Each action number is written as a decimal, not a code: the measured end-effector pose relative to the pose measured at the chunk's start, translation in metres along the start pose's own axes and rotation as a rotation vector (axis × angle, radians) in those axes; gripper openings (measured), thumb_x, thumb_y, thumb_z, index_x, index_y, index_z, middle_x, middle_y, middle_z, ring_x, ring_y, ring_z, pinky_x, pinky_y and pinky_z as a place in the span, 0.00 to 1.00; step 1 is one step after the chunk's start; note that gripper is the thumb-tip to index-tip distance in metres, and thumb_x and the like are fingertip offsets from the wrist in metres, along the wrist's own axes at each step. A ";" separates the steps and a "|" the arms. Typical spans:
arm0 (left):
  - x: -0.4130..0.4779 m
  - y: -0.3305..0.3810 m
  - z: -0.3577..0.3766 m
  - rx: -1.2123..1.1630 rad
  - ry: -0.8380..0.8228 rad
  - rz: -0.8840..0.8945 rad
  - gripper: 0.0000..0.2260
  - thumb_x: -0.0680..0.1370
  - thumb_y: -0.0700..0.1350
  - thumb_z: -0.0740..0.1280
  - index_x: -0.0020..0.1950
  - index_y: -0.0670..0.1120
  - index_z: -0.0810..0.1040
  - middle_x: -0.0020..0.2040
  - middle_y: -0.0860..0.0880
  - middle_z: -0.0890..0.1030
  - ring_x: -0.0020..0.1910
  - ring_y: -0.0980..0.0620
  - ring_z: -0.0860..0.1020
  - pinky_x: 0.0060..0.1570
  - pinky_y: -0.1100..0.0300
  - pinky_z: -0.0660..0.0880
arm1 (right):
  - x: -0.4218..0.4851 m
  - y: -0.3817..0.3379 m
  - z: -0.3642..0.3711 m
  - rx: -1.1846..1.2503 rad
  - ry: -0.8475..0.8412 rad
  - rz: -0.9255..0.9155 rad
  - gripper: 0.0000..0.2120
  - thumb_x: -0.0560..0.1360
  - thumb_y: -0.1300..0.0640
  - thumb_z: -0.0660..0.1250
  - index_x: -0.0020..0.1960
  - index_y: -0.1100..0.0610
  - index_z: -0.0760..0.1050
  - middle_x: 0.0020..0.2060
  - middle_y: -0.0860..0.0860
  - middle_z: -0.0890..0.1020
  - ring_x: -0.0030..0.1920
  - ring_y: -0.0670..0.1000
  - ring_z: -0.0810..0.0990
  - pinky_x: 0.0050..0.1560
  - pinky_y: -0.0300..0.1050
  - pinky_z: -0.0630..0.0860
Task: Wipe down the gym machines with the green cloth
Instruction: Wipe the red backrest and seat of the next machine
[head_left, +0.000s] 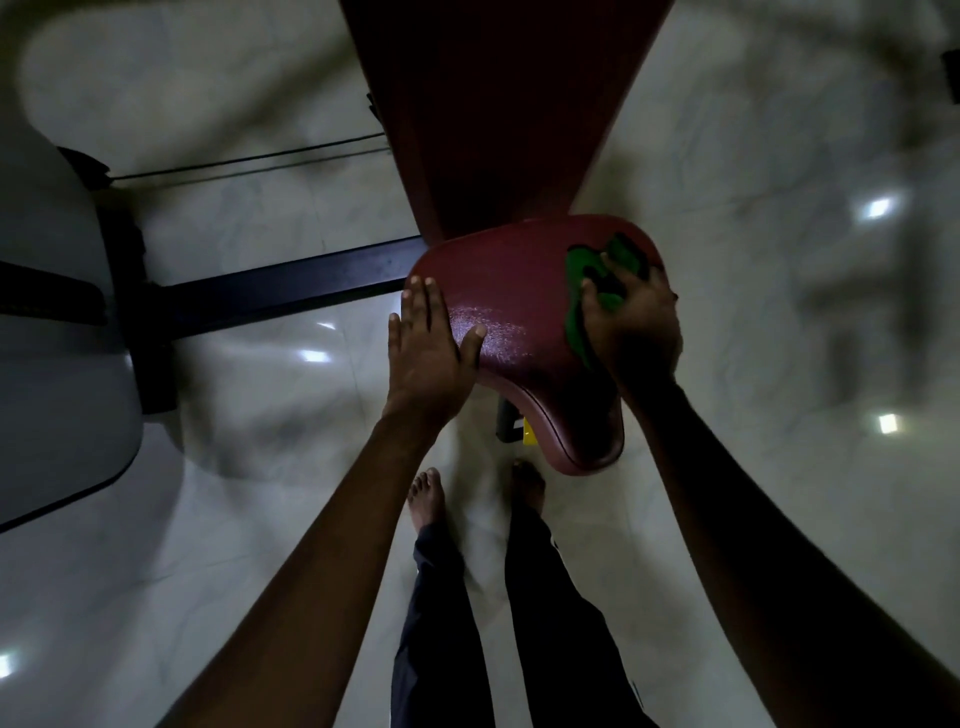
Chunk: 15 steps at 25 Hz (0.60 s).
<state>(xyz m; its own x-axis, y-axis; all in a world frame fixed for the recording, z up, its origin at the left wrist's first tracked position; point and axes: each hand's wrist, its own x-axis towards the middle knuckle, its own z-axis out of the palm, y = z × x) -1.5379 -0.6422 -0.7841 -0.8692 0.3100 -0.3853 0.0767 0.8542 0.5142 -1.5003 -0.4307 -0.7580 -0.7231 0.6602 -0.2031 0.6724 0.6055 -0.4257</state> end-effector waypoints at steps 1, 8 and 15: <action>0.000 0.002 0.000 0.023 -0.015 -0.014 0.40 0.81 0.65 0.54 0.81 0.40 0.42 0.81 0.42 0.43 0.80 0.47 0.41 0.78 0.49 0.39 | -0.003 0.007 -0.004 0.078 0.024 0.082 0.24 0.76 0.40 0.64 0.70 0.46 0.75 0.66 0.56 0.74 0.65 0.60 0.75 0.62 0.56 0.75; 0.007 0.009 0.001 0.044 -0.090 -0.103 0.49 0.76 0.71 0.58 0.80 0.41 0.39 0.81 0.42 0.40 0.80 0.45 0.40 0.76 0.44 0.38 | -0.026 0.014 -0.011 0.317 0.068 0.342 0.26 0.80 0.46 0.65 0.76 0.49 0.67 0.70 0.58 0.71 0.67 0.62 0.72 0.66 0.54 0.68; 0.014 0.007 -0.004 -0.036 -0.098 -0.144 0.51 0.73 0.71 0.62 0.81 0.44 0.40 0.82 0.45 0.41 0.80 0.47 0.42 0.76 0.43 0.40 | -0.075 0.028 -0.023 0.283 -0.122 0.358 0.29 0.79 0.37 0.61 0.78 0.44 0.62 0.72 0.53 0.72 0.69 0.59 0.72 0.68 0.55 0.66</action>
<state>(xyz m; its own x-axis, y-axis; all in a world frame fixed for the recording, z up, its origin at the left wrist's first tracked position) -1.5514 -0.6339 -0.7829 -0.8177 0.2262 -0.5293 -0.0642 0.8780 0.4744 -1.4236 -0.4526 -0.7345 -0.4788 0.7377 -0.4760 0.8256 0.1938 -0.5300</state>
